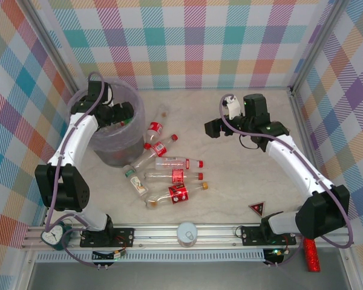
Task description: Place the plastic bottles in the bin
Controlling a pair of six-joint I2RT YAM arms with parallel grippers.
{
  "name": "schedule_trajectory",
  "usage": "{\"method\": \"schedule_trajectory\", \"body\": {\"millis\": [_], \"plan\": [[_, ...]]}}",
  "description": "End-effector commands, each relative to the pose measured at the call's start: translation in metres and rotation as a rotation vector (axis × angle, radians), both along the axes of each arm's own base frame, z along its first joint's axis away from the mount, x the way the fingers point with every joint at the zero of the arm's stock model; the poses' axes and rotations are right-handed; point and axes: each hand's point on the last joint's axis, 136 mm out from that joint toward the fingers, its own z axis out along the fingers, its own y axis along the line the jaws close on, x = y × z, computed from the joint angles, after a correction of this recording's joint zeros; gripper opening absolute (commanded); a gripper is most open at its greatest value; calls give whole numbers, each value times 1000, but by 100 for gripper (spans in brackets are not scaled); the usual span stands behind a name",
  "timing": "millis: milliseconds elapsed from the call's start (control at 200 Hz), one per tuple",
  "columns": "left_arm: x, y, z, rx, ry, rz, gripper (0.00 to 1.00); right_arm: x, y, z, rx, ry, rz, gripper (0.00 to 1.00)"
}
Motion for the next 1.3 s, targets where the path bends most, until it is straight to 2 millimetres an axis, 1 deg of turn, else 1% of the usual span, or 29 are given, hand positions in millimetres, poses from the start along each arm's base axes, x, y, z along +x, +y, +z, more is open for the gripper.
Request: {"method": "schedule_trajectory", "body": {"millis": [0, 105, 215, 275, 415, 555, 735, 790, 845, 945, 1000, 1075, 1155, 1220, 1295], "plan": [[1, -2, 26, 9, -52, -20, 91, 3, 1, 14, 13, -29, 9, 100], [0, 0, 37, 22, -73, -21, 91, 3, 1, 14, 13, -31, 9, 100], [-2, 3, 57, 57, -106, -32, 91, 3, 1, 15, 18, -32, 5, 100], [-3, 5, 70, 81, -127, -41, 92, 3, 2, 16, 23, -33, 7, 100], [-12, 10, 110, 144, -201, -57, 92, 3, 2, 18, 31, -37, 1, 100], [-30, 10, 147, 208, -285, -78, 92, 4, 2, 23, 48, -44, -7, 99], [-63, -8, 184, 325, -357, -129, 91, 5, 2, 26, 61, -45, -21, 99], [-71, -19, 193, 341, -372, -149, 90, 6, 0, 27, 62, -47, -31, 99], [-76, -31, 197, 347, -375, -170, 87, 7, -1, 27, 59, -48, -43, 99], [-75, -53, 190, 385, -357, -197, 86, 11, -5, 28, 66, -50, -88, 99], [-73, -70, 186, 408, -357, -227, 86, 15, -9, 29, 77, -49, -130, 99], [-71, -96, 185, 430, -378, -266, 86, 17, -16, 32, 89, -49, -184, 99], [-69, -126, 187, 472, -407, -297, 84, 20, -30, 32, 86, -50, -270, 99], [-65, -151, 179, 566, -402, -323, 84, 23, -44, 29, 99, -34, -340, 99], [-58, -179, 155, 623, -359, -366, 84, 24, -57, 26, 138, -12, -398, 99]]}}
